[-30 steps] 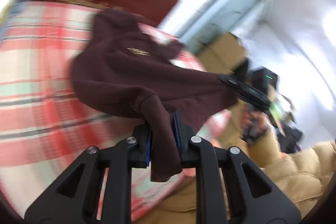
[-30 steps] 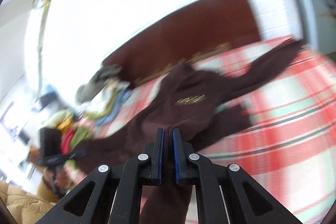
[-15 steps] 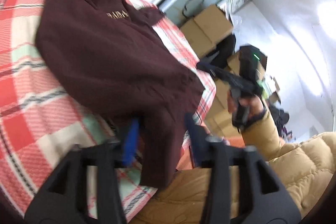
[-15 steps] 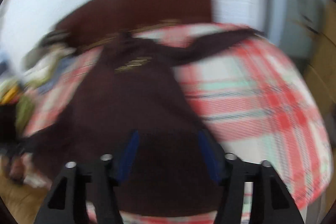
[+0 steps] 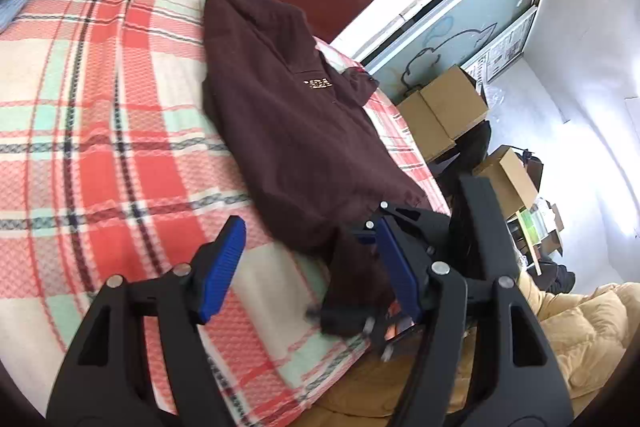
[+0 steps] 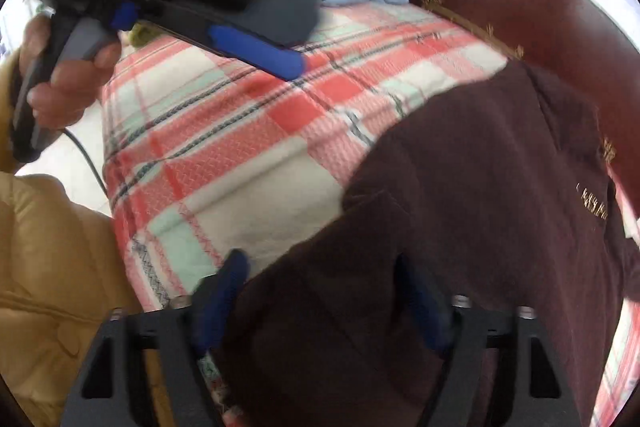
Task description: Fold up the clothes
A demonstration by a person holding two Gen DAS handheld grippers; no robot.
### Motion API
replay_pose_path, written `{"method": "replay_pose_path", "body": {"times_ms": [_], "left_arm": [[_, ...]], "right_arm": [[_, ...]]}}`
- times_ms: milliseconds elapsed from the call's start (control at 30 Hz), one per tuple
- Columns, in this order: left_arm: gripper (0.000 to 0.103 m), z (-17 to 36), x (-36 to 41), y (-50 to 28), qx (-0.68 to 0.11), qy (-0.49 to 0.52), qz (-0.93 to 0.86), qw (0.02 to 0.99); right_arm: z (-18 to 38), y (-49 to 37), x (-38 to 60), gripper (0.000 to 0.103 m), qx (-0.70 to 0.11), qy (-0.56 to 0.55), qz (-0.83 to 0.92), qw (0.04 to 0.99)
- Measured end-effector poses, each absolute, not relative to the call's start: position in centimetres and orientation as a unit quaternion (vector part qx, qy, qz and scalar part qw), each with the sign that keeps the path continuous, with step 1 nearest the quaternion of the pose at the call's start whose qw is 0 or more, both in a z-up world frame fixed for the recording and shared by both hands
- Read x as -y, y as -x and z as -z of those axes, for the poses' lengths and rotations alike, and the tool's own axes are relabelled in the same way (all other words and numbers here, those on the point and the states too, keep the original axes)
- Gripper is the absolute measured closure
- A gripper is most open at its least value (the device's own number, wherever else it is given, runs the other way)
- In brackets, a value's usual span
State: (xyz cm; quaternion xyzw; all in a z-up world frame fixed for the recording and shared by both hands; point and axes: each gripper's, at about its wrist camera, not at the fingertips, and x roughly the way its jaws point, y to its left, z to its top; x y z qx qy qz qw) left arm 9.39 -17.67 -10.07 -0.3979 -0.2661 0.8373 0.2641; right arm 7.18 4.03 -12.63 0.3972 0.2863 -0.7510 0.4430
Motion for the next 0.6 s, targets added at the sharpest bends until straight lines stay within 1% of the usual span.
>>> {"method": "replay_pose_path", "body": {"times_ms": [33, 67, 200, 300, 333, 467, 600], "left_arm": [[0.034, 10.2, 17.4, -9.3, 0.261, 0.400, -0.839, 0.262], [0.034, 10.4, 17.3, -9.2, 0.254, 0.403, -0.840, 0.261], [0.033, 10.2, 16.1, -8.3, 0.207, 0.417, -0.846, 0.262], [0.033, 10.2, 13.2, -6.8, 0.150, 0.432, -0.847, 0.270], [0.033, 10.3, 12.3, -6.2, 0.136, 0.438, -0.846, 0.273], [0.033, 11.2, 9.3, -2.8, 0.124, 0.462, -0.833, 0.279], [0.033, 12.2, 7.7, 0.9, 0.119, 0.480, -0.835, 0.242]], "right_arm": [[12.4, -6.3, -4.7, 0.084, -0.269, -0.405, 0.757, 0.437], [12.0, -5.4, -5.4, 0.088, -0.250, -0.413, 0.763, 0.431], [8.1, -0.1, -11.7, 0.088, -0.093, -0.425, 0.805, 0.404], [4.4, 3.2, -16.6, 0.088, 0.005, -0.395, 0.837, 0.380], [2.9, 3.9, -18.4, 0.088, 0.027, -0.382, 0.846, 0.372], [-1.5, 5.8, -22.0, 0.088, 0.058, -0.340, 0.874, 0.343], [-2.7, 7.3, -22.3, 0.088, 0.064, -0.330, 0.876, 0.348]]}}
